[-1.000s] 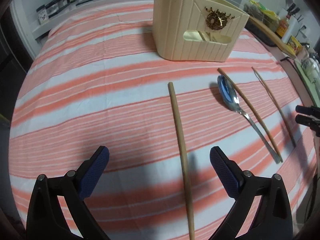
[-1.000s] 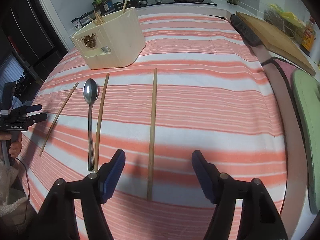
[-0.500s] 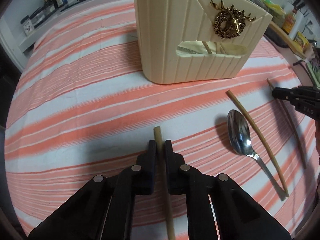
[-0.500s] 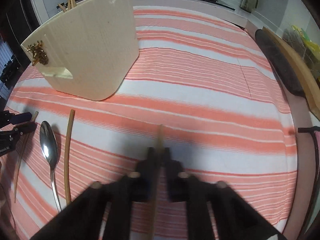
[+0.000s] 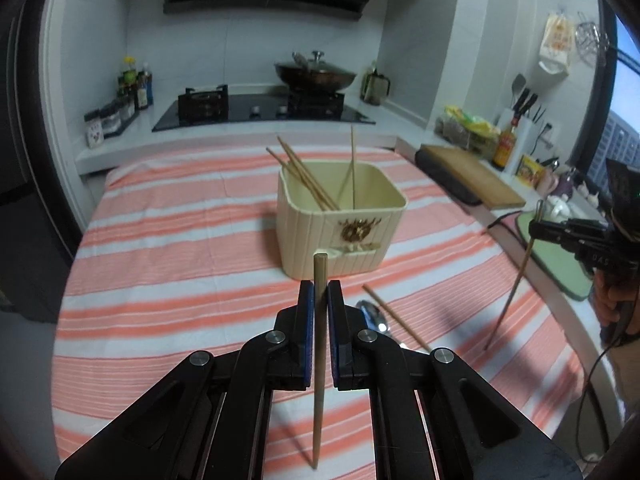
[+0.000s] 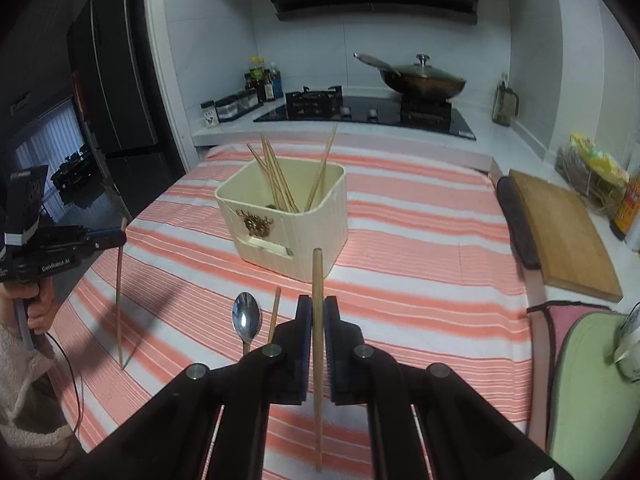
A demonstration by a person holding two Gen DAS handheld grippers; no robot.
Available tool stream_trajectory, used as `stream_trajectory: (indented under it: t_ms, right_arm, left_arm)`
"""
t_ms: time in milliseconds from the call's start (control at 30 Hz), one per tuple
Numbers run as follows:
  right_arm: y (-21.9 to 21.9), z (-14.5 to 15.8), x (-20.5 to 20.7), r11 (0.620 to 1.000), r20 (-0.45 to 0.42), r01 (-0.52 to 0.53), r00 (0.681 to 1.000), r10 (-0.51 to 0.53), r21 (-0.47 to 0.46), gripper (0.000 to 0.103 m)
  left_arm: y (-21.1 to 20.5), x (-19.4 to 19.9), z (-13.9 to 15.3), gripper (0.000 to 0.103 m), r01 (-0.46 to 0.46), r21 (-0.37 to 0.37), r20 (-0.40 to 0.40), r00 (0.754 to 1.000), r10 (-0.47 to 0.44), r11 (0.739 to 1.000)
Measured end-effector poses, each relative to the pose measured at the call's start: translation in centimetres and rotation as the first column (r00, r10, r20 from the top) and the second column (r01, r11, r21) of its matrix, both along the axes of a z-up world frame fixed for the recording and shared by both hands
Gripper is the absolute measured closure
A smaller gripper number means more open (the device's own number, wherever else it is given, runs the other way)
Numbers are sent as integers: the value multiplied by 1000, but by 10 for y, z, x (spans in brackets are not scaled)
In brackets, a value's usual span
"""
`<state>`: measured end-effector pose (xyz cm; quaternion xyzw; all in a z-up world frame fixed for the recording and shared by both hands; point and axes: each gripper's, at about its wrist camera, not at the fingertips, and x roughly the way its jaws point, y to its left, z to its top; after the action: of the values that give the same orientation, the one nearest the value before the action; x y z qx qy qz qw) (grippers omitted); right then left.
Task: Organize utensils
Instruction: 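Lift both chopsticks over the cream box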
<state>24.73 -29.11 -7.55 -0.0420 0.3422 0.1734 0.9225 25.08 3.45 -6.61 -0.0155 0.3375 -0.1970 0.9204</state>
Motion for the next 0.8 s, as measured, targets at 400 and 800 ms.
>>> stream_trajectory:
  t_ms: [400,800]
  right_arm:
    - [13,96,42,996,223,23,974,-43,90,97]
    - [68,99,149,994,222,1,975,-26,109,97]
  left_arm:
    - [14,53,135,98,-51,-195,204,975,91,980]
    - [-32,176,94,98,-218,-125,172,956,237,968]
